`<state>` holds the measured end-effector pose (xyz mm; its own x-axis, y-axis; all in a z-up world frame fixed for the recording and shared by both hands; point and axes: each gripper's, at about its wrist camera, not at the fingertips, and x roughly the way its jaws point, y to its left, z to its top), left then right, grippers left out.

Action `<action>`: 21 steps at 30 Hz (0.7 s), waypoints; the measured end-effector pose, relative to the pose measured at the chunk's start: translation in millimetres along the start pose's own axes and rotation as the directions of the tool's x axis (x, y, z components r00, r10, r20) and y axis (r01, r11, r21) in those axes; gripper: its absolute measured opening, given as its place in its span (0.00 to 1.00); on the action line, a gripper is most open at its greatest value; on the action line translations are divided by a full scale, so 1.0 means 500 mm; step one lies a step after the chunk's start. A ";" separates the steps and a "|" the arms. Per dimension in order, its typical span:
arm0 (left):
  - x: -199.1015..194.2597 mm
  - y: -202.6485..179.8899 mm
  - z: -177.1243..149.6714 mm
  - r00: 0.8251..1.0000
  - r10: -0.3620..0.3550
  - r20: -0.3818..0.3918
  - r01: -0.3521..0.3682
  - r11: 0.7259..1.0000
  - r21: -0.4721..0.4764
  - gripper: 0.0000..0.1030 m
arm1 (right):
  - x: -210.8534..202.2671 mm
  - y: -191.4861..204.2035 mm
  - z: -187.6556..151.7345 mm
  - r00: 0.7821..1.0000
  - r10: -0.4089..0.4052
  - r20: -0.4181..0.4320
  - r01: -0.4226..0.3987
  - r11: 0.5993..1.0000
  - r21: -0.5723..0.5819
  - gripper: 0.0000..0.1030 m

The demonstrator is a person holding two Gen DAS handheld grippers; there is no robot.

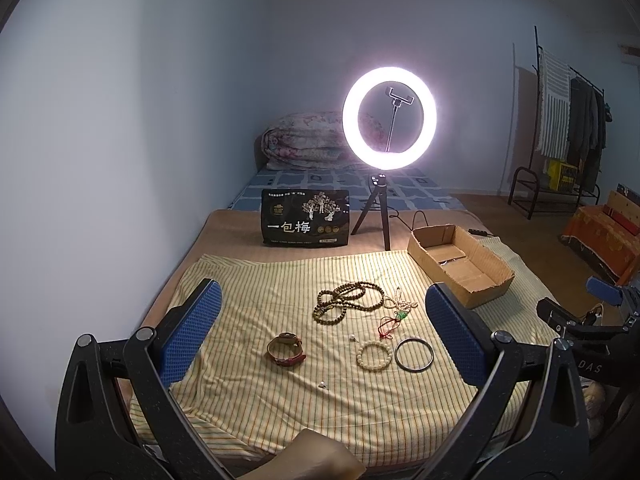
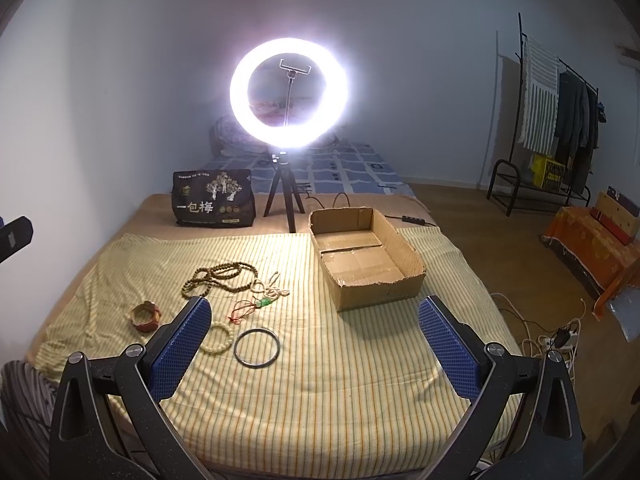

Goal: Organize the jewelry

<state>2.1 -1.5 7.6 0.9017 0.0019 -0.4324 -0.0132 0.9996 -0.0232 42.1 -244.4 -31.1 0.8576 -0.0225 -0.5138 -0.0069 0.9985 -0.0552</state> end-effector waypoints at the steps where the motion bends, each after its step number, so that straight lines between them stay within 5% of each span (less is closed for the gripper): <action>1: -0.002 -0.001 -0.001 1.000 0.001 0.000 -0.001 1.000 0.000 1.00 | 0.000 0.001 0.001 1.000 -0.001 0.000 0.001 1.000 0.000 1.00; 21: -0.002 -0.005 -0.008 1.000 0.001 -0.002 -0.001 1.000 0.002 1.00 | -0.002 0.004 0.008 1.000 -0.018 0.006 0.018 1.000 -0.001 1.00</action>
<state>-0.6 -4.0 4.5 0.9008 0.0026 -0.4343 -0.0132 0.9997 -0.0214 43.2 -242.1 -27.1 0.8608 -0.0401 -0.5073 0.0079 0.9978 -0.0654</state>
